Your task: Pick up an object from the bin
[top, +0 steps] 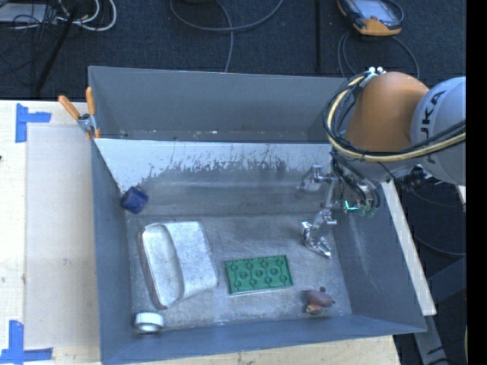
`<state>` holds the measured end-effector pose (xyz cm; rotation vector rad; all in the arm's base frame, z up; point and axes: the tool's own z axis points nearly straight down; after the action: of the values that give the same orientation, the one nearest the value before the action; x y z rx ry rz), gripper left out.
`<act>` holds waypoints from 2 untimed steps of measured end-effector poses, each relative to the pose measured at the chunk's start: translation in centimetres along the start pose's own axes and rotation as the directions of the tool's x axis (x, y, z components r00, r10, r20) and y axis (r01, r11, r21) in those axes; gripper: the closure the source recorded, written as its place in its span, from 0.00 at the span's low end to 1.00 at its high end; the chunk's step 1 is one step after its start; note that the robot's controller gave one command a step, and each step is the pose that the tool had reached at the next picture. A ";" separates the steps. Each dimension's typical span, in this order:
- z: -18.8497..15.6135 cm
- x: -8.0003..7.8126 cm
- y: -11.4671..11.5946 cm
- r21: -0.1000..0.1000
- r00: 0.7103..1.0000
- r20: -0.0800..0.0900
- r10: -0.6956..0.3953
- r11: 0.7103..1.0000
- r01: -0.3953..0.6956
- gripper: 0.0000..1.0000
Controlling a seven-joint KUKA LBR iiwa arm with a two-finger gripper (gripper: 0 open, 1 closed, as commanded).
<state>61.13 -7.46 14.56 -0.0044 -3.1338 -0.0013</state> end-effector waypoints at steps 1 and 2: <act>7.5 4.2 2.1 0.001 0.998 0.013 -0.063 0.998 0.063 0.00; -0.7 9.4 5.1 -0.001 1.000 0.010 -0.010 1.000 0.010 0.00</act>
Offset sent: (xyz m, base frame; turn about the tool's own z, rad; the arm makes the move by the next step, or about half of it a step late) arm -0.0436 0.0207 -0.0756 -0.0669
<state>51.71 -2.37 15.37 0.0109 -3.1433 -0.0029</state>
